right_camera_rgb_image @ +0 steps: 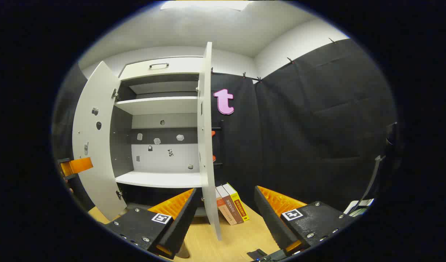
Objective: Grab one shoe with the right hand and put it into the shoe cabinet, grab the other shoe with the left hand and put it into the shoe cabinet; then close the right door with the right hand and the left door with the left hand.
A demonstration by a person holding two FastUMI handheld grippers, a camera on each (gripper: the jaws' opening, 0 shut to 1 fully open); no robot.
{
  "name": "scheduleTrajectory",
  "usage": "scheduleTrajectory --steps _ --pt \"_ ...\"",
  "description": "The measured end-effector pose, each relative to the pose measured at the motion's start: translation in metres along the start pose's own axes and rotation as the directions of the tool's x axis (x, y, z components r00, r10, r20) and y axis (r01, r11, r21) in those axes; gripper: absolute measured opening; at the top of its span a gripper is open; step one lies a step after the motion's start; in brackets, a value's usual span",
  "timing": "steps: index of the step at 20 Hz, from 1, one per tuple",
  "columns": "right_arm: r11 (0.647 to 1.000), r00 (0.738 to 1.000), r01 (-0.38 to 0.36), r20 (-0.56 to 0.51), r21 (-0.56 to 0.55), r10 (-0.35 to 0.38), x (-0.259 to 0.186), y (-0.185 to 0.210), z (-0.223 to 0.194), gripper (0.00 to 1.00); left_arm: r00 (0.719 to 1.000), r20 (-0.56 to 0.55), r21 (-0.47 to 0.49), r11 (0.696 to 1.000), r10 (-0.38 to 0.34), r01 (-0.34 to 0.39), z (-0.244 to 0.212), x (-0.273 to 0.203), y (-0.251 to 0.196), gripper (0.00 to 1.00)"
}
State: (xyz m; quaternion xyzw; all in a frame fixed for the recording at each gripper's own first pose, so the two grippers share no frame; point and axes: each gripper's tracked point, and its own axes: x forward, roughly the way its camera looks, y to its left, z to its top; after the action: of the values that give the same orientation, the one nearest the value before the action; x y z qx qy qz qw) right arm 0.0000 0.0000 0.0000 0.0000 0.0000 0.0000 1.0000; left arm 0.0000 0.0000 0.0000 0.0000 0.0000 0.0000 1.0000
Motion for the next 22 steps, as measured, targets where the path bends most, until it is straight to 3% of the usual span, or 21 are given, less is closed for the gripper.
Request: scheduleTrajectory --steps 11,18,22 --pt "0.978 0.978 -0.209 -0.007 0.018 0.209 0.042 0.028 -0.006 0.94 0.994 0.022 0.033 0.993 0.111 -0.111 0.007 0.012 -0.009 0.96" --pt "0.921 0.920 -0.390 -0.041 0.006 0.390 0.039 0.082 -0.021 0.95 0.972 0.046 0.038 0.972 0.229 -0.230 0.006 -0.002 0.019 0.96" --pt "0.918 0.914 -0.395 -0.090 0.023 0.395 0.033 0.119 -0.063 0.94 0.977 0.021 0.044 0.977 0.210 -0.211 -0.002 -0.003 0.041 0.96"
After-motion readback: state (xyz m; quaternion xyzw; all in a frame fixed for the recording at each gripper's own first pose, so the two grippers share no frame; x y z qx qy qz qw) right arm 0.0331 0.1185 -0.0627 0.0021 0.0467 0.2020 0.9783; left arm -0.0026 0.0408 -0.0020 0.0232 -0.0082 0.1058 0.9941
